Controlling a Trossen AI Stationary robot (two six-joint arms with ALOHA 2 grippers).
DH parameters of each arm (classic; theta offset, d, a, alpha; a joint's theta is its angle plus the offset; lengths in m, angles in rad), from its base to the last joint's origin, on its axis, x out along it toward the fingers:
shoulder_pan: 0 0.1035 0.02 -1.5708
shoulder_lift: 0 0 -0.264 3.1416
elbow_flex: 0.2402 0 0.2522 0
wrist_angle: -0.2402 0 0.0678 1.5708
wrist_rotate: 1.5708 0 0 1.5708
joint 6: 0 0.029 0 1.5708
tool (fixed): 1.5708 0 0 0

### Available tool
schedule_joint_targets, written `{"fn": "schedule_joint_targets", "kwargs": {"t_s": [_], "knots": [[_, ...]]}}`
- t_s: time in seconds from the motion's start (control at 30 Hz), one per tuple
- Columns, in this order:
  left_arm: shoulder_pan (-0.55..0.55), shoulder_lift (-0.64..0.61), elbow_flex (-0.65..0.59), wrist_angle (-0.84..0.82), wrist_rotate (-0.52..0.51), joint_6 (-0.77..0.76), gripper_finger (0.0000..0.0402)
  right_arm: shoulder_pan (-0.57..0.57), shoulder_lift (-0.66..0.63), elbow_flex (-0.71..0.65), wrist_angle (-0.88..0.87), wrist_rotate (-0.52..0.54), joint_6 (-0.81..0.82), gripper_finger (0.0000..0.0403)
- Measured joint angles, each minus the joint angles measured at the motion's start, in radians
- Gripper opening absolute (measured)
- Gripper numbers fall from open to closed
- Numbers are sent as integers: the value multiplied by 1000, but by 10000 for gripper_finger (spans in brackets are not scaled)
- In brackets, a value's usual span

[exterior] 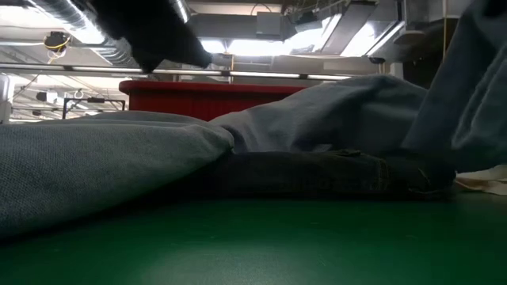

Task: Fold laundry
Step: Fold the light blue jeans

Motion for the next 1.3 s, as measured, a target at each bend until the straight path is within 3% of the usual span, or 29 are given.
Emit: {"fn": "schedule_joint_targets", "kwargs": {"t_s": [0.23, 0.47, 0.8, 1.0, 1.13, 1.3], "knots": [[43, 0, 0, 216, 1, 250, 25, 43, -149, 0, -1, -17, -23, 21], [100, 0, 0, 367, 0, 427, 85, 103, -267, 0, 0, -171, -18, 16], [208, 0, 0, 338, 1, 418, 121, 217, -325, 0, 1, -651, -6, 9], [244, 0, 0, 337, 55, 417, 113, 332, -322, 0, 2, -847, 220, 25], [264, 0, 0, 318, 110, 419, 110, 401, -322, 0, 2, -1002, 388, 11], [284, 0, 0, 245, 161, 419, 110, 486, -321, 0, 3, -1037, 506, 17]]}}
